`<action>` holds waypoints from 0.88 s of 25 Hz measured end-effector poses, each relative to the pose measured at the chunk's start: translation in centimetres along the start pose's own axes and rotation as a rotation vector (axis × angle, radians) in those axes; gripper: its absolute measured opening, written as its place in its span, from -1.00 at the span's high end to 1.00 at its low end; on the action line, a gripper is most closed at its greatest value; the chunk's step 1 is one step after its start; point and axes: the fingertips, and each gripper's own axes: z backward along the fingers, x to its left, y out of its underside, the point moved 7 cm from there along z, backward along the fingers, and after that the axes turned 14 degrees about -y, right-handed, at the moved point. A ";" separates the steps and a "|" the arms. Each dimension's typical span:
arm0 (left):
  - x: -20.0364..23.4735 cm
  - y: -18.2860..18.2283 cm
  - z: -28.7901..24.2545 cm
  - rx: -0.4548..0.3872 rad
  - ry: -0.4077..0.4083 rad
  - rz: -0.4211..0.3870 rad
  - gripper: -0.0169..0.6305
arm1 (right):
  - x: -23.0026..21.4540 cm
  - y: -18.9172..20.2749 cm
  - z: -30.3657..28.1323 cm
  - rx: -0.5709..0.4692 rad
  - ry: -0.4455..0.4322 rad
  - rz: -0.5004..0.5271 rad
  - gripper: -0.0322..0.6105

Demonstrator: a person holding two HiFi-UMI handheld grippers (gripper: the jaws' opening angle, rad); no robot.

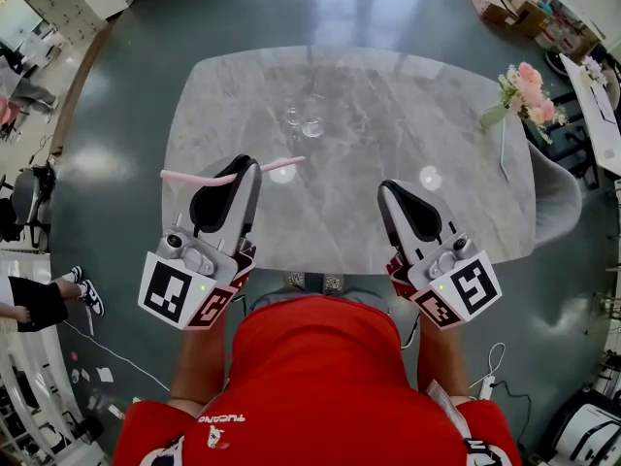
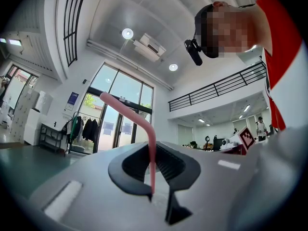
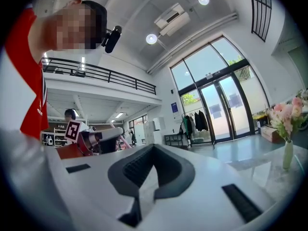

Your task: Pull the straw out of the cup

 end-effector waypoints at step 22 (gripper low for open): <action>-0.3 -0.3 0.9 0.001 0.002 -0.001 0.83 | 0.9 0.0 0.3 0.003 -0.007 0.002 0.90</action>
